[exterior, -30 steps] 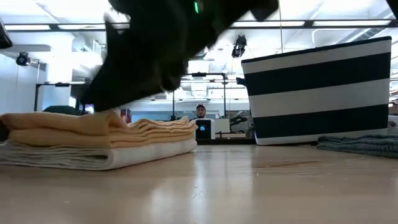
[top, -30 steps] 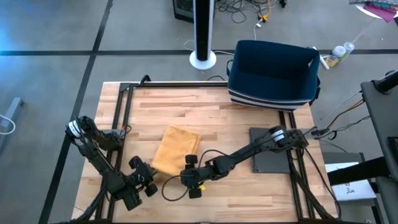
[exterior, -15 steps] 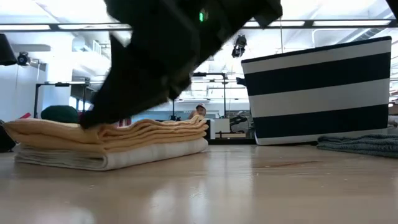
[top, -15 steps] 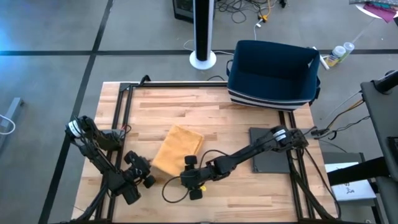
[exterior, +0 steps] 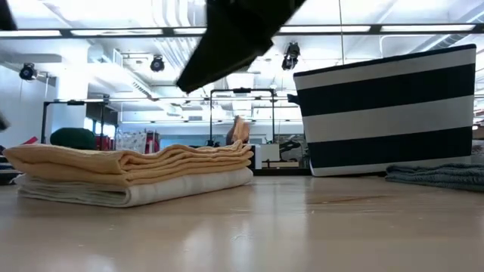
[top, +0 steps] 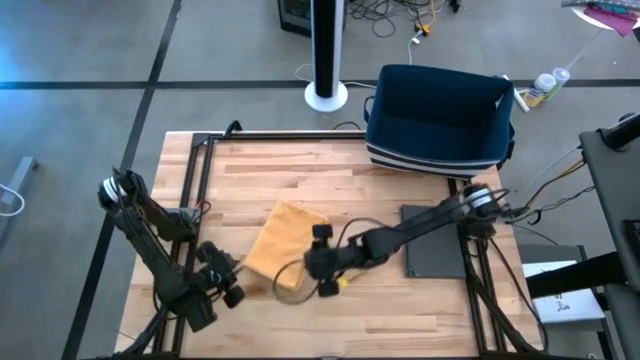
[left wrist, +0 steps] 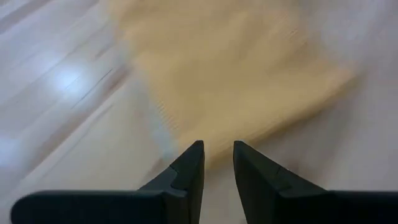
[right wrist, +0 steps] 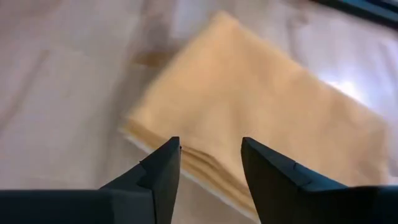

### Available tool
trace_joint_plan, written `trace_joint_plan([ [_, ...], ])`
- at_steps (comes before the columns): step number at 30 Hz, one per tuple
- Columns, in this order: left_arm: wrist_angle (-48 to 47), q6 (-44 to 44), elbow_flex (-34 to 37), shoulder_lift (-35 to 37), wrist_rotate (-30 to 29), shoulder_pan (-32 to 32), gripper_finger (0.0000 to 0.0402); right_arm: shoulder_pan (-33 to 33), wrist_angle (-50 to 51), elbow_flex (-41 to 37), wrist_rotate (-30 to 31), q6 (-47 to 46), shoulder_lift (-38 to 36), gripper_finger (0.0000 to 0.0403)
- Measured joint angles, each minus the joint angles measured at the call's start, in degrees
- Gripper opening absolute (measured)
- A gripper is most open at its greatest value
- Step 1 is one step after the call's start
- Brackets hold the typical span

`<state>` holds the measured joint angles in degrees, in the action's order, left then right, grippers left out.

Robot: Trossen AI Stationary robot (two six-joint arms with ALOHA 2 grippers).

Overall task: Fold towel
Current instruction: Stack the yellow towel on the white towel

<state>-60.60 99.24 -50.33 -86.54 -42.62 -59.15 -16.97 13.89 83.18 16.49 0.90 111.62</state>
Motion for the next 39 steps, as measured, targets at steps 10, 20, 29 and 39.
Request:
trace_joint_plan([
  [10,37.48,-22.57,10.87,-2.48,-7.52,9.5,0.0077,6.51,-35.42,-20.29,-5.09,-1.89,-0.42,0.0122],
  [20,44.0,-30.13,16.53,-1.05,-4.07,12.6,0.0076,7.69,-36.34,-23.04,-4.55,-5.61,4.22,0.0097],
  [29,45.81,-41.59,12.78,4.88,-10.5,14.81,0.0076,11.06,-33.15,-25.14,-0.18,1.75,-9.51,0.0105],
  [39,47.42,-43.26,15.85,2.95,-10.31,19.97,0.0076,17.57,-39.79,-26.53,-1.83,-4.86,3.15,0.0079],
])
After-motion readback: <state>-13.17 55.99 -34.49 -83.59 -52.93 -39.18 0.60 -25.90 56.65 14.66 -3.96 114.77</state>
